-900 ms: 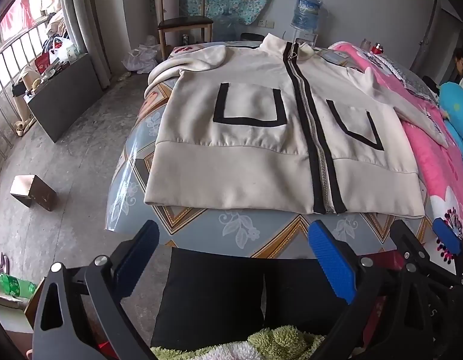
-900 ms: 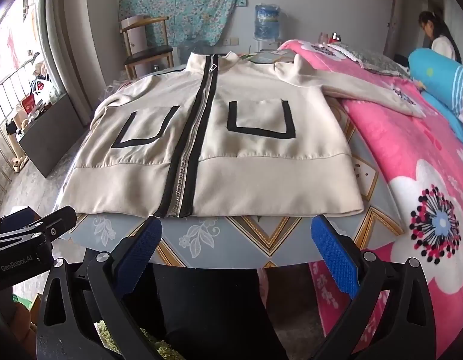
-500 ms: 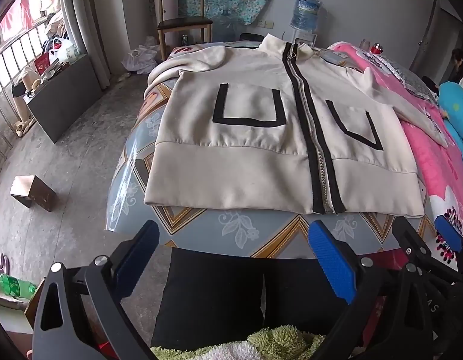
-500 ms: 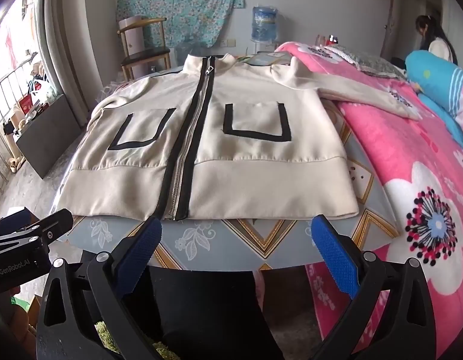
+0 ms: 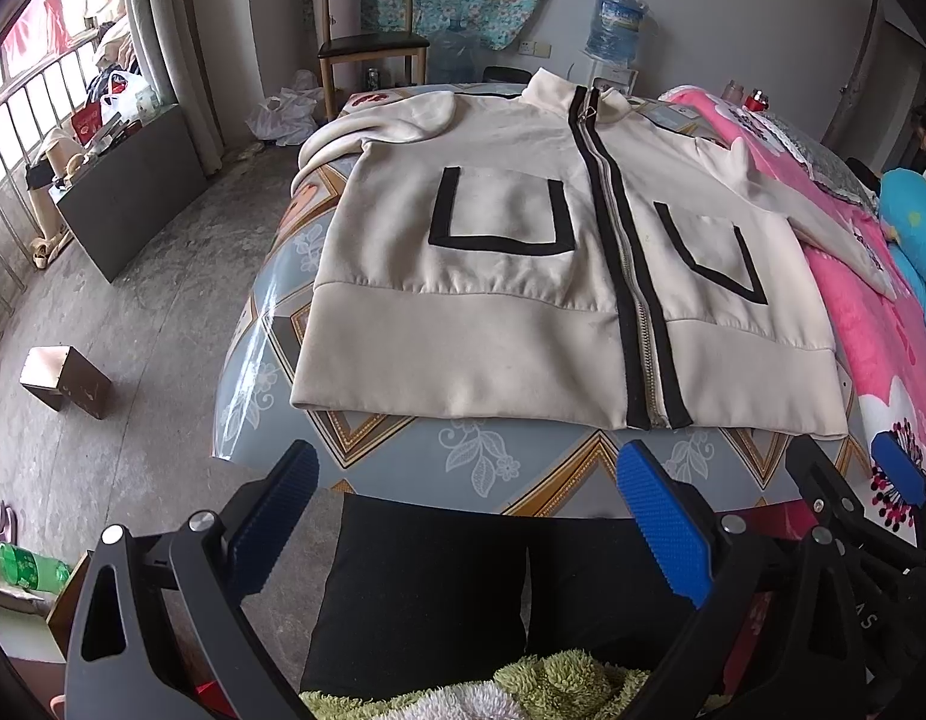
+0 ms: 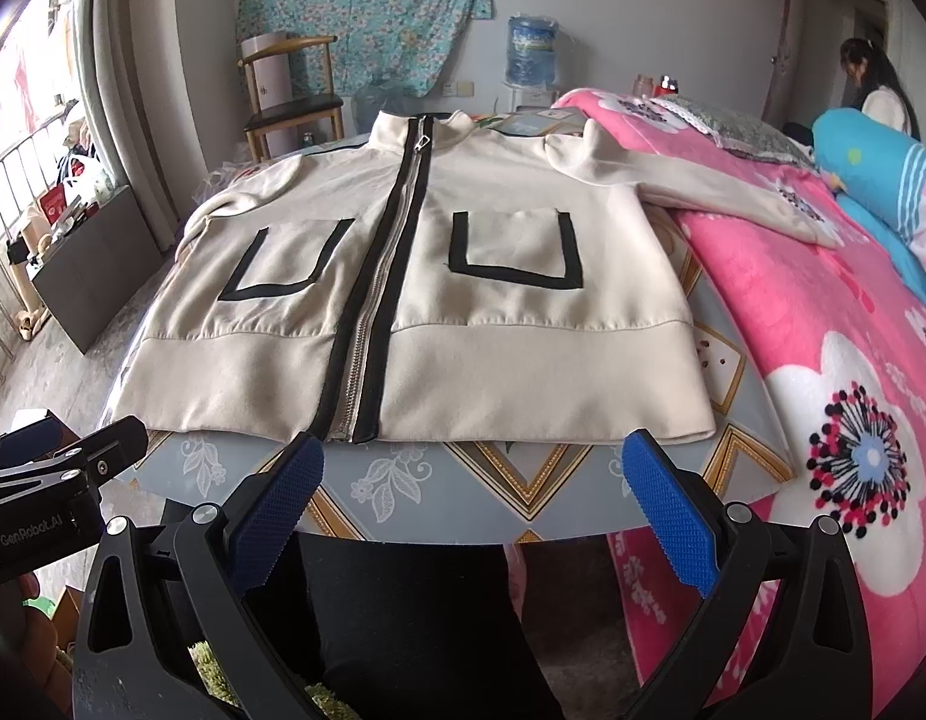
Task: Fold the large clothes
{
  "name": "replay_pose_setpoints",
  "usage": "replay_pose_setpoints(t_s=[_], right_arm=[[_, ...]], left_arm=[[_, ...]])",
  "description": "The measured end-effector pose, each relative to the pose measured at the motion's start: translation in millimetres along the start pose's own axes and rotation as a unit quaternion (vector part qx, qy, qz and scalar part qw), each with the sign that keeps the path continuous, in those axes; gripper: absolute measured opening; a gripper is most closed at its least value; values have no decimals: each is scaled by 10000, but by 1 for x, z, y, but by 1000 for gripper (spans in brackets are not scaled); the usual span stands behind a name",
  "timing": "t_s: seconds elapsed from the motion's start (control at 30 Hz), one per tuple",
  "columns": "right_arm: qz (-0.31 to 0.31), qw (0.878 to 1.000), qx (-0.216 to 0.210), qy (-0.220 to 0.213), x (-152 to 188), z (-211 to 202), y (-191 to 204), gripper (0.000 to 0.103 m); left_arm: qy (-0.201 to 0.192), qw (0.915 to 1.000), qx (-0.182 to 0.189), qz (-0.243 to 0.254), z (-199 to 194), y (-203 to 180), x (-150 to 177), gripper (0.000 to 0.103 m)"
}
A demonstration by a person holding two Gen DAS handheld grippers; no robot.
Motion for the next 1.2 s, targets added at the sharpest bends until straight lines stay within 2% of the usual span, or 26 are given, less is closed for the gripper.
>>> replay_pose_setpoints(t_s=[1.2], right_arm=[[-35,10000,20,3,-1,3,1,97]], left_arm=[[11,10000,-49,-44,0,3,0,98]])
Point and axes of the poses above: each gripper's, at about its wrist camera, not at the fingertips, and z roughly the way its jaws point, y to its left, x to its underside, the point moved 1 cm from there along z, roughly the way its jaws point, and after that the axes turned 2 degrees about -y, right-handed, at the moved point
